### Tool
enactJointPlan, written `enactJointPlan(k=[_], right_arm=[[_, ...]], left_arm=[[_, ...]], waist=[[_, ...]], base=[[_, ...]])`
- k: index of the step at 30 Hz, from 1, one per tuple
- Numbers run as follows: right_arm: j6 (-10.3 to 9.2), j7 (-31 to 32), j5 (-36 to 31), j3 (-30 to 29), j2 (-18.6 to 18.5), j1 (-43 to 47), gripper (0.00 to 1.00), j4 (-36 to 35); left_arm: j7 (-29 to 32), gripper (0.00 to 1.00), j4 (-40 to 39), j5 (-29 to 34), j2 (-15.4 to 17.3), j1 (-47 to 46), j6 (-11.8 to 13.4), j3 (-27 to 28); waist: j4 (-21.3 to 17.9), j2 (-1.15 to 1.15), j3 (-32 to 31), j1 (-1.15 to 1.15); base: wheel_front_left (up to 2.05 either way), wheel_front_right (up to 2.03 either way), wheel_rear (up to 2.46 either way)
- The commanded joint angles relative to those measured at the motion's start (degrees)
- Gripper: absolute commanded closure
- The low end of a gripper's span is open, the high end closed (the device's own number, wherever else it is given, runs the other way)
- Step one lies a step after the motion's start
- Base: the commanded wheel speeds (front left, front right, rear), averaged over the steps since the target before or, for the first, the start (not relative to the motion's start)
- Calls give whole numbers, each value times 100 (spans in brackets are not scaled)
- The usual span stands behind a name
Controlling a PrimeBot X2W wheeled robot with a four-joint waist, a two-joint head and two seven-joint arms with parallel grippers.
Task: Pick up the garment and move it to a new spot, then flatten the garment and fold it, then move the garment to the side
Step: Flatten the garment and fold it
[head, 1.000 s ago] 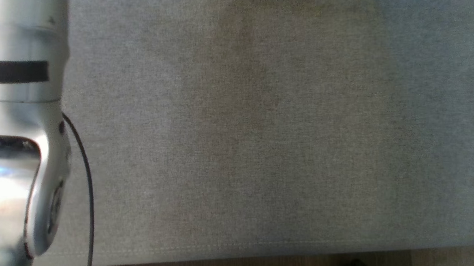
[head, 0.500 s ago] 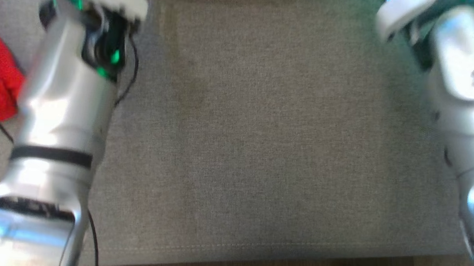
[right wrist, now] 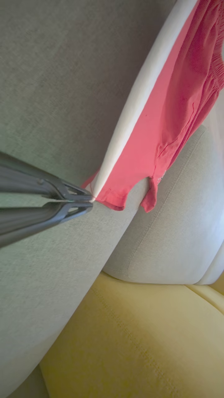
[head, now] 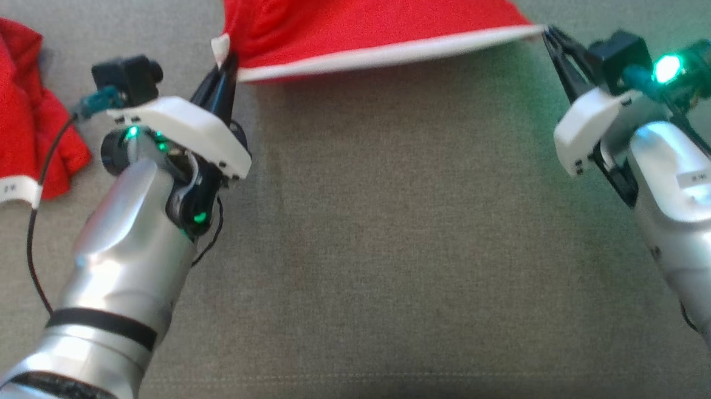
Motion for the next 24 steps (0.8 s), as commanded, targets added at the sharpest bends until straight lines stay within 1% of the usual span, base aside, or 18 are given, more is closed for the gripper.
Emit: enactJointPlan(k=[1,5,9,13,18,24], right_arm=[[20,50,137,114,-109,94,100,-158],[20,308,789,727,-548,397,100,-420],[20,596,1423,1215,-998,690,100,-743],[20,983,2303,1710,-1367,963,100,-1377],[20,1438,3051,2314,-2049,1066,100,-2164],[20,1743,3579,2569,-2642,1231,100,-2705]], left_arm=[[-77,100,-129,23,194,-57,-15,132],[-102,100,-186,-159,98,198,-89,92],[-114,100,-171,-231,105,492,-122,20],[14,100,-279,-412,103,779,-165,-115],[130,100,-467,-531,245,1171,-181,-375],[359,100,-956,-878,447,1703,-184,-714]], waist=[[17,0,-131,0],[98,0,-361,0],[127,0,-601,0],[130,0,-814,0],[99,0,-1062,0],[72,0,-1264,0]], base=[[0,0,0],[0,0,0],[0,0,0],[0,0,0],[0,0,0],[0,0,0]])
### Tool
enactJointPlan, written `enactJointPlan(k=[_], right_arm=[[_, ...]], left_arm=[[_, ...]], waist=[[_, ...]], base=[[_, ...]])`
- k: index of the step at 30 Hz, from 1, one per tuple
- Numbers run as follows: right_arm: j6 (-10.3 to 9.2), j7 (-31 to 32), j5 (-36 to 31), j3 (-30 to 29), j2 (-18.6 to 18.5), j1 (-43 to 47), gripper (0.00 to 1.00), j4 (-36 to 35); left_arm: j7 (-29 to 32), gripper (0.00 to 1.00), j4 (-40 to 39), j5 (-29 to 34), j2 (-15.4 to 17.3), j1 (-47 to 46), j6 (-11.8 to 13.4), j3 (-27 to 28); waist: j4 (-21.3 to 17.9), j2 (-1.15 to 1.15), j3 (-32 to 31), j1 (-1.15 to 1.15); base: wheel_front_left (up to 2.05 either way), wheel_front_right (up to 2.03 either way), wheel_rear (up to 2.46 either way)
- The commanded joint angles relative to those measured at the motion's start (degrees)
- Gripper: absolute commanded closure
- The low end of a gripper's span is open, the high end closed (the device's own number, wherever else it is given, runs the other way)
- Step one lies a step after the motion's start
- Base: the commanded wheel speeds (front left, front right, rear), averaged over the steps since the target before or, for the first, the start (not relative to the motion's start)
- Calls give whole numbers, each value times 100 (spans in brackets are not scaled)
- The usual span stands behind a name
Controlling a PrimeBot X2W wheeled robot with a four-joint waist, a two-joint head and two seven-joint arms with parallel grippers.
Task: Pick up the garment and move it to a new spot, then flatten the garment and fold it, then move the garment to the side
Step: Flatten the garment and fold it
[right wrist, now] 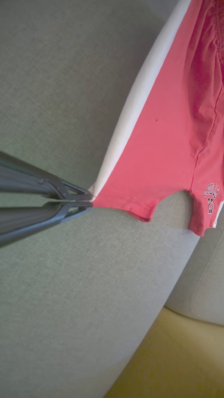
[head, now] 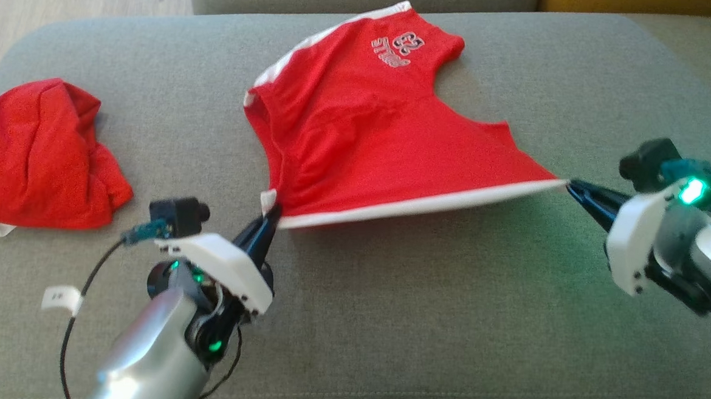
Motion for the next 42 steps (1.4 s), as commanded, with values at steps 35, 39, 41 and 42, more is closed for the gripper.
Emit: enactJointPlan(k=[35,39,41,42], right_arm=[[20,1732,695,-1044,-2261,1591,100,-2918],[20,1804,584,-1337,-2059,1438,100,-2859],[20,1832,501,-1450,-1975,1327,100,-2837],[20,1842,461,-1496,-1923,1267,100,-2826]], left_arm=[[1305,100,-3045,-1181,1717,1630,123,-591],[1373,100,-3212,-1178,1736,1470,156,-553],[1380,100,-3261,-1174,1721,1359,160,-524],[1377,100,-3281,-1175,1706,1305,159,-510]], waist=[[-130,0,-281,1],[-25,0,-162,1],[45,0,-82,1],[78,0,-55,1]], base=[[0,0,0],[0,0,0],[0,0,0],[0,0,0]])
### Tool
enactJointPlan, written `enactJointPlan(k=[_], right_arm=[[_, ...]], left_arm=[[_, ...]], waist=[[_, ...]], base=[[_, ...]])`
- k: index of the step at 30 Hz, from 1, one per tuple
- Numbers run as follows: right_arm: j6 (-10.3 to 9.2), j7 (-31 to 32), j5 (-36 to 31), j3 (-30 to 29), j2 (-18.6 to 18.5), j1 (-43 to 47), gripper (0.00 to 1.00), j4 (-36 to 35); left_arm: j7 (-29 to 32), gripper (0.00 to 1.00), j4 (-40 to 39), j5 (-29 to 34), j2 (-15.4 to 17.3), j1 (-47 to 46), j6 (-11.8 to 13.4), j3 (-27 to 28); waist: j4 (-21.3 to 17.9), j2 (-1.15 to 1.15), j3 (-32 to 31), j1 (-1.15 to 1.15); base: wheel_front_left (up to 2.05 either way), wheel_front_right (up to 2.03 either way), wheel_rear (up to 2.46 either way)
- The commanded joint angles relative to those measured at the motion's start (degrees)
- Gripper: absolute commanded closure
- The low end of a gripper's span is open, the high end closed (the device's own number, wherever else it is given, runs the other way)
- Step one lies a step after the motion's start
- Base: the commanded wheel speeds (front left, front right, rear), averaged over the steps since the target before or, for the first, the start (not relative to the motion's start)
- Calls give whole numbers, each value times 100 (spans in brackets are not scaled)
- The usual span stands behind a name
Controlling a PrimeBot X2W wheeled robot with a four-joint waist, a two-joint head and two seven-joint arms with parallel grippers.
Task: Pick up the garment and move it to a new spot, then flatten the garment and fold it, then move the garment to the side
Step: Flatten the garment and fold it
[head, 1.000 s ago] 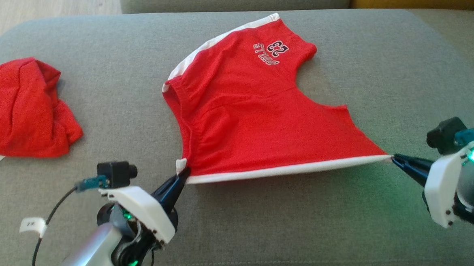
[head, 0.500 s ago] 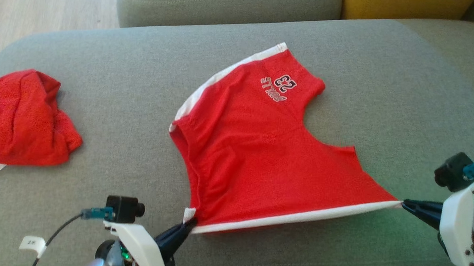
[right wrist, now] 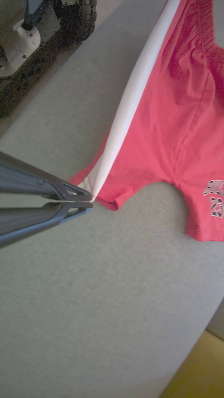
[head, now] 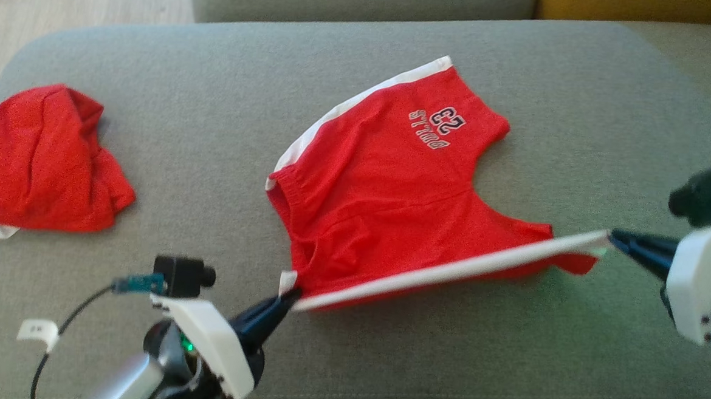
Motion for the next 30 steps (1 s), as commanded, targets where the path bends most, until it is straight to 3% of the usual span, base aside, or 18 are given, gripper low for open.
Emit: enactJointPlan(k=[1,11,30], right_arm=[[17,37,-104,-242,-105,-252,100,-22],[17,207,-321,-383,300,-975,100,215],[17,94,-730,31,972,-2910,100,1318]], left_arm=[[-55,100,-192,-13,152,-435,11,310],[-91,100,-111,81,-95,-1030,33,364],[-387,100,633,112,-629,-2564,-98,486]], waist=[[118,0,104,0],[389,0,419,0],[945,0,1674,0]], base=[[0,0,0],[0,0,0],[0,0,0]])
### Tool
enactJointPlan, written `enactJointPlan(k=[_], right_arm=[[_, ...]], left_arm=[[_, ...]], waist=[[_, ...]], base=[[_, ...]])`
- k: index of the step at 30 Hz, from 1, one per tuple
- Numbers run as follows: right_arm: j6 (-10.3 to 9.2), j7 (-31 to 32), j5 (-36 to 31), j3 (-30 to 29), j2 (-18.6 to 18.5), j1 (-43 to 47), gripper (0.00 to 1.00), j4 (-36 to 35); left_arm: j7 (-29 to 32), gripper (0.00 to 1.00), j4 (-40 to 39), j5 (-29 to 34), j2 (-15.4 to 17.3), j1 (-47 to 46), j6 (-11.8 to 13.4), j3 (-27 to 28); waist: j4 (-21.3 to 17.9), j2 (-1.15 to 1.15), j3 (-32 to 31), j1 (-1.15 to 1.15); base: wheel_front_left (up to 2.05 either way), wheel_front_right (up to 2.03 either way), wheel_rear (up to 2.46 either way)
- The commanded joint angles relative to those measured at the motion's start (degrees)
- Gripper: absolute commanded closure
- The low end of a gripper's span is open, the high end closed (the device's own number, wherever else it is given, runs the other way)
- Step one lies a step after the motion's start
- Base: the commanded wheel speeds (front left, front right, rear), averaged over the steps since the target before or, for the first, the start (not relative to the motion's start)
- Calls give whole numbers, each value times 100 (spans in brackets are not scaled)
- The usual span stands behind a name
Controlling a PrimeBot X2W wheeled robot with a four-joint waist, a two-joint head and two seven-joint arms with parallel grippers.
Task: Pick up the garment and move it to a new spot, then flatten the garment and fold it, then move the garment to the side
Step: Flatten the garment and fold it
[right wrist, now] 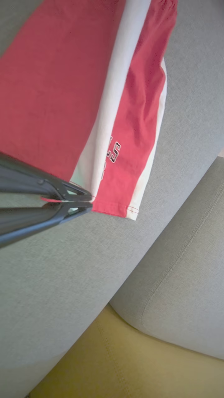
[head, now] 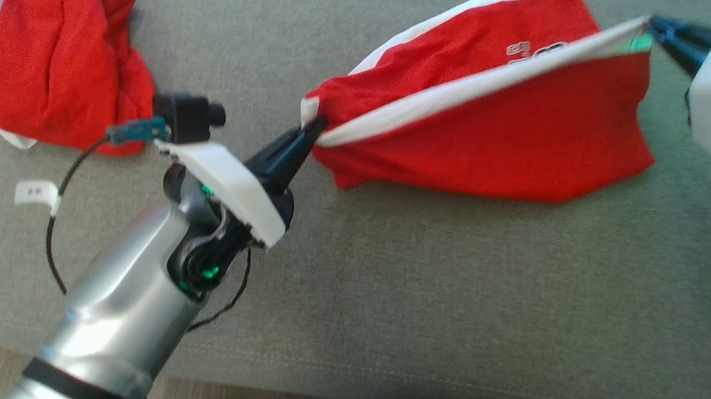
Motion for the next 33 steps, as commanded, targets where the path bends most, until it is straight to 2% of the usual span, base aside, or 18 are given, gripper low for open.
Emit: enactJointPlan(k=[1,4,14,20,33], right_arm=[[17,-73,-54,-42,-22,-132,100,-24],[17,-171,-126,16,110,-420,100,266],[17,-510,-583,442,498,-1221,100,1127],[17,-832,-624,526,677,-1401,100,1664],[17,-1330,-641,658,837,-1670,100,2256]], left_arm=[[-72,100,-114,12,125,-301,-30,237],[-234,100,-21,166,119,-538,-48,128],[-452,100,348,39,-151,-1150,-63,-102],[-591,100,593,-26,-241,-1451,-64,-265],[-837,100,861,-242,-305,-1814,-64,-580]], waist=[[123,0,181,-1],[187,0,347,-1],[338,0,805,-1],[397,0,914,-1],[520,0,1123,-1]], base=[[0,0,0],[0,0,0],[0,0,0],[0,0,0],[0,0,0]])
